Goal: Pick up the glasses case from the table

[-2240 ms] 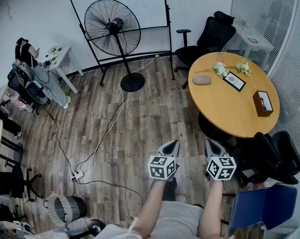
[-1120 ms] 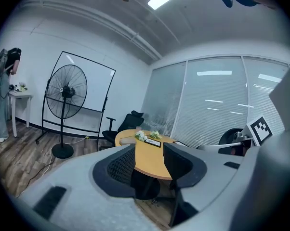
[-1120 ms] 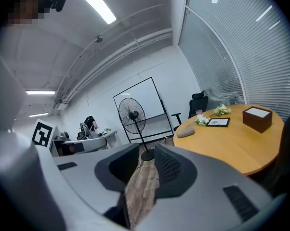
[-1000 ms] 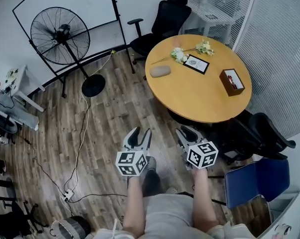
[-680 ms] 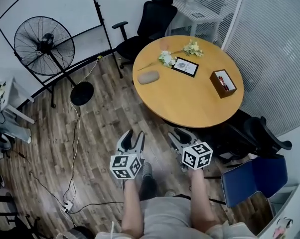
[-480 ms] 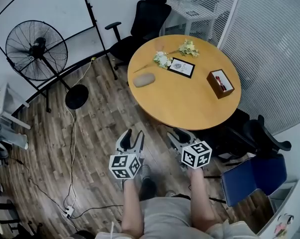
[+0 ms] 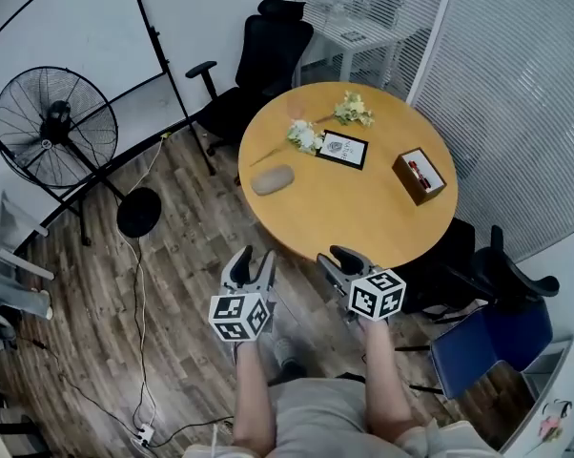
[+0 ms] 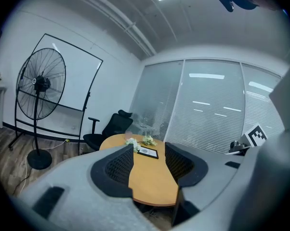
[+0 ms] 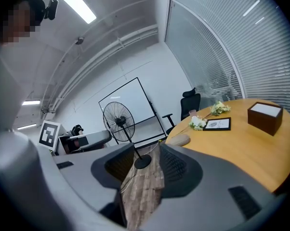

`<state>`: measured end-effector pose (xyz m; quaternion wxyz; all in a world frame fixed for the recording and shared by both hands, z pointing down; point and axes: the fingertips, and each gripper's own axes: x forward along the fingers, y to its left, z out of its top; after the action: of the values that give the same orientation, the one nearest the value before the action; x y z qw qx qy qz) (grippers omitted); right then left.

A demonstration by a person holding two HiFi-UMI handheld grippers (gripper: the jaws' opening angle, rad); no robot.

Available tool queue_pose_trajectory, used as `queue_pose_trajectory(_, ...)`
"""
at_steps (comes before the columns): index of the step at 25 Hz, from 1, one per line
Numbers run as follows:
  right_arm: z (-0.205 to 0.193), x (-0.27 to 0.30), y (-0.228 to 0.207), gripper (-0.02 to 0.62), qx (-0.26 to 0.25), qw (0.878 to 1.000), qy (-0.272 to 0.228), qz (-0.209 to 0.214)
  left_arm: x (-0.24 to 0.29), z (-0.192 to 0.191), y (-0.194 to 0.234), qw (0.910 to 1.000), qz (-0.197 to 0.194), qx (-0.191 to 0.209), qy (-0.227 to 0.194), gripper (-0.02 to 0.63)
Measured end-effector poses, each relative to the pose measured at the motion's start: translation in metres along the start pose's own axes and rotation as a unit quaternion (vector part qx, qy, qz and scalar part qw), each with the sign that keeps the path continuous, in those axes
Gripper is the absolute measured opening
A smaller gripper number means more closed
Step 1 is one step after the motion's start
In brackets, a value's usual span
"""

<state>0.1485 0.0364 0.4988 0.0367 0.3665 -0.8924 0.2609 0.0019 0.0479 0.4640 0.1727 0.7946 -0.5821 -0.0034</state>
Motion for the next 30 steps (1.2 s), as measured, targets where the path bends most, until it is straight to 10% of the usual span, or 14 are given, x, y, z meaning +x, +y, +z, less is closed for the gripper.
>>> queue_pose_trajectory(30,0.042,0.121,0.022,0.169,-0.013,1.0,-0.013,-0.006,0.045,0.042,0.098,0.9993,-0.025,0.028,0.009,0.196)
